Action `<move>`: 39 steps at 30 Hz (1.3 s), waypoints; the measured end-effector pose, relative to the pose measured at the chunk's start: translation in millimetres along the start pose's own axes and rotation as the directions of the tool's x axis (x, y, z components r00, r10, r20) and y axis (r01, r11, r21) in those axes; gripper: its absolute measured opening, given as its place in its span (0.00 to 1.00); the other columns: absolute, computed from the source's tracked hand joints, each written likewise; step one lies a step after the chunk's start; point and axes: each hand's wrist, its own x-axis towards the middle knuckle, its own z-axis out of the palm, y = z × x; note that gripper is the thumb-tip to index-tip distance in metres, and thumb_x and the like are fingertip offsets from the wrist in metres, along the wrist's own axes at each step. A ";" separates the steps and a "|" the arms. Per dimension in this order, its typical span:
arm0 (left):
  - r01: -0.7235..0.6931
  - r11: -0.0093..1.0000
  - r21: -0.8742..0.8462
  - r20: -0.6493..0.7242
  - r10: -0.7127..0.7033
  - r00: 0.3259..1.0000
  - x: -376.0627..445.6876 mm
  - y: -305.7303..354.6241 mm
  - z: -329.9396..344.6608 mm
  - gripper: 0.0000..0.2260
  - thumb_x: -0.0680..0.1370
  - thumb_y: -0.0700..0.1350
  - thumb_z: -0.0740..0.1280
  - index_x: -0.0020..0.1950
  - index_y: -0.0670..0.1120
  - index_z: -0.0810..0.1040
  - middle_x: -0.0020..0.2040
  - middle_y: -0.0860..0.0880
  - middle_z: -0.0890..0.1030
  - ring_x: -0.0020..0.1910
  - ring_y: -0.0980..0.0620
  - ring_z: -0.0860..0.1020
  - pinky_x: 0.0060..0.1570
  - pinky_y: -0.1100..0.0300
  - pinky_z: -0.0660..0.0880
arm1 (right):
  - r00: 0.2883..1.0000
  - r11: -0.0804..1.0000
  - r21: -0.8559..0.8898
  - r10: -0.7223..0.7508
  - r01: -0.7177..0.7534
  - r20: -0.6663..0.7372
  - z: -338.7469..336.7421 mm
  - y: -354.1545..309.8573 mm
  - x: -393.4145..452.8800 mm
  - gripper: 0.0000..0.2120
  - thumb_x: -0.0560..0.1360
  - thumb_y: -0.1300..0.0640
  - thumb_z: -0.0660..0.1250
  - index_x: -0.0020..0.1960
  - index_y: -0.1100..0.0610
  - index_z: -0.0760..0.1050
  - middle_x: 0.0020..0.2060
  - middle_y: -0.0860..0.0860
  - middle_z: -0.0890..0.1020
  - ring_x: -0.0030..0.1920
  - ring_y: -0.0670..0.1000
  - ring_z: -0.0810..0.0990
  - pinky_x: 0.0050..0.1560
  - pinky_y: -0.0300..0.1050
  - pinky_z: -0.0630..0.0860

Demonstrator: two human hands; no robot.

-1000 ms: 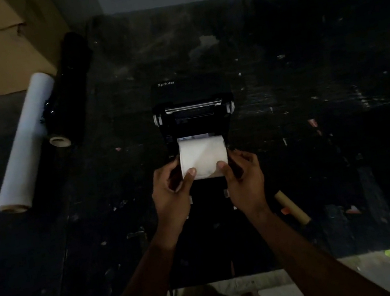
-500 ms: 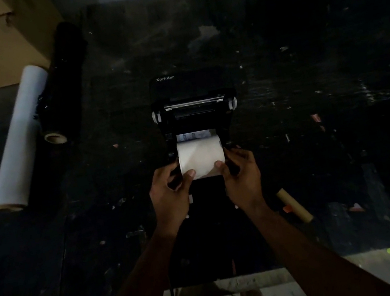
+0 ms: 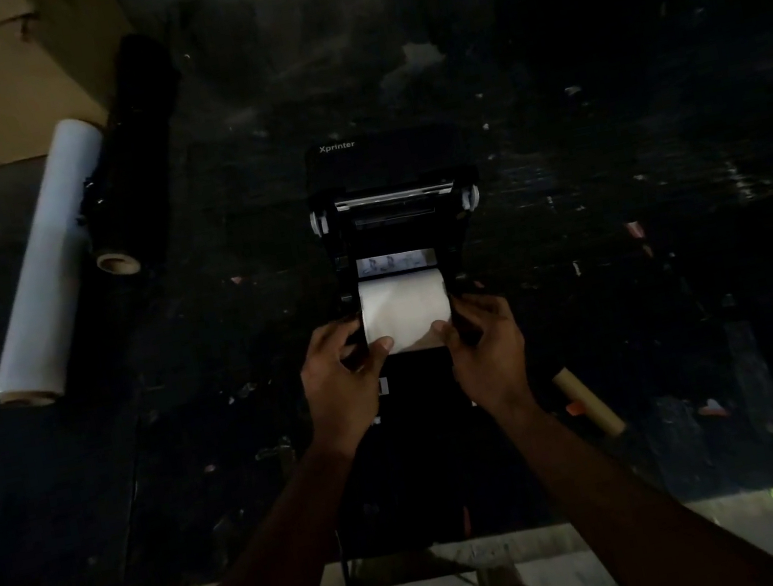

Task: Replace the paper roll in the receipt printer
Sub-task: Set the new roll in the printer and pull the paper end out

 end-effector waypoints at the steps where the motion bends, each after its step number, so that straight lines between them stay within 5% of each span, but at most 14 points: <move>1: 0.005 1.000 0.007 -0.011 -0.005 1.000 -0.2 0.0 1.8 0.19 0.73 0.44 0.79 0.63 0.42 0.83 0.59 0.53 0.77 0.48 0.56 0.82 0.47 0.78 0.74 | 1.000 1.000 -0.001 0.008 -0.008 -0.005 1.2 -0.4 -0.1 0.16 0.76 0.60 0.72 0.64 0.59 0.81 0.62 0.53 0.75 0.60 0.46 0.76 0.55 0.16 0.63; 5: 0.003 0.997 0.076 -0.038 0.000 0.999 -2.5 1.0 6.8 0.19 0.72 0.44 0.80 0.62 0.43 0.85 0.54 0.48 0.80 0.45 0.54 0.82 0.46 0.80 0.72 | 0.999 0.999 -0.044 0.028 -0.030 -0.036 4.9 -1.7 -2.5 0.14 0.76 0.61 0.72 0.61 0.60 0.82 0.58 0.56 0.76 0.55 0.51 0.79 0.50 0.14 0.62; 8: 0.041 0.995 0.093 -0.076 -0.034 0.997 -7.8 4.7 4.9 0.18 0.71 0.45 0.80 0.61 0.45 0.86 0.47 0.49 0.84 0.39 0.61 0.80 0.43 0.81 0.70 | 0.996 0.997 -0.063 0.029 -0.034 -0.083 1.8 -5.8 -8.5 0.13 0.76 0.60 0.72 0.61 0.58 0.83 0.53 0.53 0.83 0.50 0.45 0.79 0.47 0.14 0.63; 12: 0.157 0.988 0.004 -0.107 -0.156 0.982 -11.7 11.4 1.6 0.11 0.71 0.47 0.81 0.52 0.50 0.87 0.41 0.57 0.85 0.38 0.72 0.80 0.41 0.79 0.72 | 0.987 0.994 0.008 0.108 -0.108 -0.119 -4.7 -12.9 -13.9 0.07 0.74 0.58 0.74 0.51 0.56 0.85 0.44 0.49 0.86 0.43 0.43 0.82 0.52 0.35 0.79; 16: 0.238 0.970 -0.048 -0.100 -0.241 0.965 -8.8 7.9 -0.5 0.07 0.70 0.47 0.81 0.45 0.51 0.86 0.38 0.59 0.84 0.38 0.68 0.82 0.40 0.77 0.73 | 0.981 0.985 0.047 0.172 -0.169 -0.086 -10.3 -14.5 -10.8 0.03 0.72 0.59 0.75 0.45 0.53 0.85 0.39 0.46 0.86 0.38 0.39 0.82 0.46 0.30 0.78; 21: 0.303 0.947 -0.109 0.019 -0.303 0.953 -8.1 -7.2 -4.2 0.08 0.68 0.50 0.81 0.44 0.53 0.85 0.40 0.53 0.88 0.41 0.54 0.87 0.49 0.49 0.85 | 0.945 0.932 0.159 0.326 -0.327 0.035 -9.5 -7.3 -4.2 0.01 0.70 0.58 0.76 0.42 0.53 0.85 0.37 0.48 0.87 0.39 0.47 0.86 0.48 0.49 0.84; 25: 0.283 0.950 -0.128 0.035 -0.281 0.959 -2.4 -8.5 -7.6 0.08 0.68 0.57 0.80 0.41 0.56 0.86 0.38 0.53 0.88 0.42 0.52 0.87 0.50 0.44 0.84 | 0.955 0.948 0.131 0.296 -0.290 -0.032 -12.7 -1.9 3.2 0.10 0.68 0.54 0.79 0.43 0.54 0.80 0.36 0.43 0.82 0.38 0.39 0.80 0.50 0.44 0.81; 30: 0.238 0.969 -0.063 0.084 -0.232 0.969 6.0 -8.5 -14.5 0.08 0.68 0.58 0.80 0.40 0.57 0.86 0.37 0.53 0.88 0.43 0.52 0.87 0.51 0.44 0.84 | 0.969 0.972 0.021 0.231 -0.233 0.083 -13.5 -3.0 11.8 0.17 0.64 0.46 0.82 0.45 0.55 0.81 0.35 0.41 0.81 0.37 0.37 0.79 0.39 0.29 0.74; 39: 0.217 0.976 0.001 0.134 -0.216 0.967 6.9 -8.7 -19.2 0.08 0.69 0.53 0.81 0.42 0.51 0.87 0.37 0.53 0.88 0.39 0.55 0.86 0.50 0.48 0.85 | 0.985 0.987 -0.021 0.160 -0.159 0.056 -13.8 2.8 8.2 0.09 0.68 0.50 0.80 0.41 0.55 0.85 0.34 0.46 0.84 0.36 0.42 0.83 0.45 0.40 0.81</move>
